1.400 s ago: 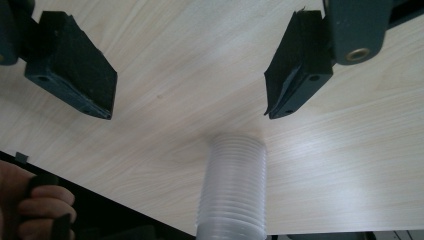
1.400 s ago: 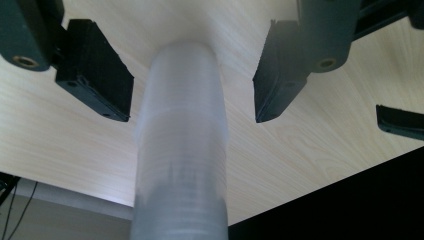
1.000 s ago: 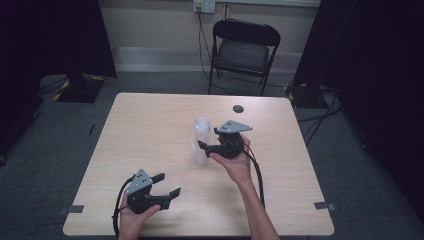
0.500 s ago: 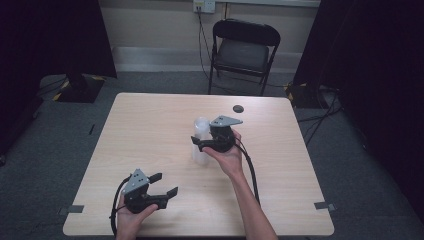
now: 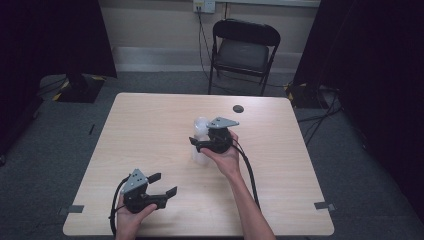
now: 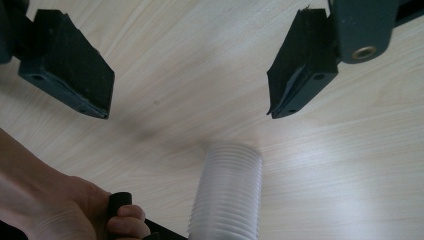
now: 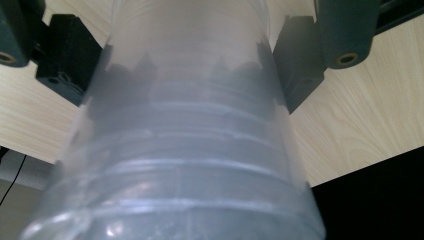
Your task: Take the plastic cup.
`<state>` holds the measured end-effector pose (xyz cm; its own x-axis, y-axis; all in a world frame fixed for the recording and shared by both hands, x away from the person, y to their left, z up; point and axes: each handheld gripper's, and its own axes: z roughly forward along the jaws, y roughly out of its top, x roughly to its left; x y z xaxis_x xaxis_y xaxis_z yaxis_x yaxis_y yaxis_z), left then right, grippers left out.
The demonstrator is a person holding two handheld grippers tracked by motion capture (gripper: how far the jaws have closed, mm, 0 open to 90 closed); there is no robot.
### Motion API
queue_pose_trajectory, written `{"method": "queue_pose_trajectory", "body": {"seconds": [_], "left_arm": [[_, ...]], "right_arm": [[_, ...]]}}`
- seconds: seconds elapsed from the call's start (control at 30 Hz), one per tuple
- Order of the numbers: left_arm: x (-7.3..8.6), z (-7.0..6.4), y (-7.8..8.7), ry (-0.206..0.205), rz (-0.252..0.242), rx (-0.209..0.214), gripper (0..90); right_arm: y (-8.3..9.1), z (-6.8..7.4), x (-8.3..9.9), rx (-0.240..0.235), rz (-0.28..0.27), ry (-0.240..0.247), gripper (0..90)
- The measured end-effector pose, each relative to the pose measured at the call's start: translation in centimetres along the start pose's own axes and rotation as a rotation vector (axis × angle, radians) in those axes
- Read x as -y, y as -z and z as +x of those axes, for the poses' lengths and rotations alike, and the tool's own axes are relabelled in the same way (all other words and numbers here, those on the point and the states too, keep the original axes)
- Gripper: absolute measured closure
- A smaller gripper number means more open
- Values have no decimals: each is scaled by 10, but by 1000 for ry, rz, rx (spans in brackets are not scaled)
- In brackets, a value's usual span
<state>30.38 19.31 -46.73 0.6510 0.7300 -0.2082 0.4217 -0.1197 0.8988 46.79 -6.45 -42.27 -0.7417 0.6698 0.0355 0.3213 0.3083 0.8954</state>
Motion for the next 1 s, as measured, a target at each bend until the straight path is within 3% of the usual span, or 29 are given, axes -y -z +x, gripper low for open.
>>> {"method": "queue_pose_trajectory", "body": {"seconds": [0.27,0.77,1.0], "left_arm": [[0,1,1,15,-10,-2,185],[-3,-2,-4,-4,-3,-12,185],[-3,-2,-5,-2,-24,-20,179]], "right_arm": [[-2,-1,-1,-16,-14,-12,293],[8,-2,-17,-28,-60,-22,304],[15,-3,-22,-11,-83,-13,310]]}}
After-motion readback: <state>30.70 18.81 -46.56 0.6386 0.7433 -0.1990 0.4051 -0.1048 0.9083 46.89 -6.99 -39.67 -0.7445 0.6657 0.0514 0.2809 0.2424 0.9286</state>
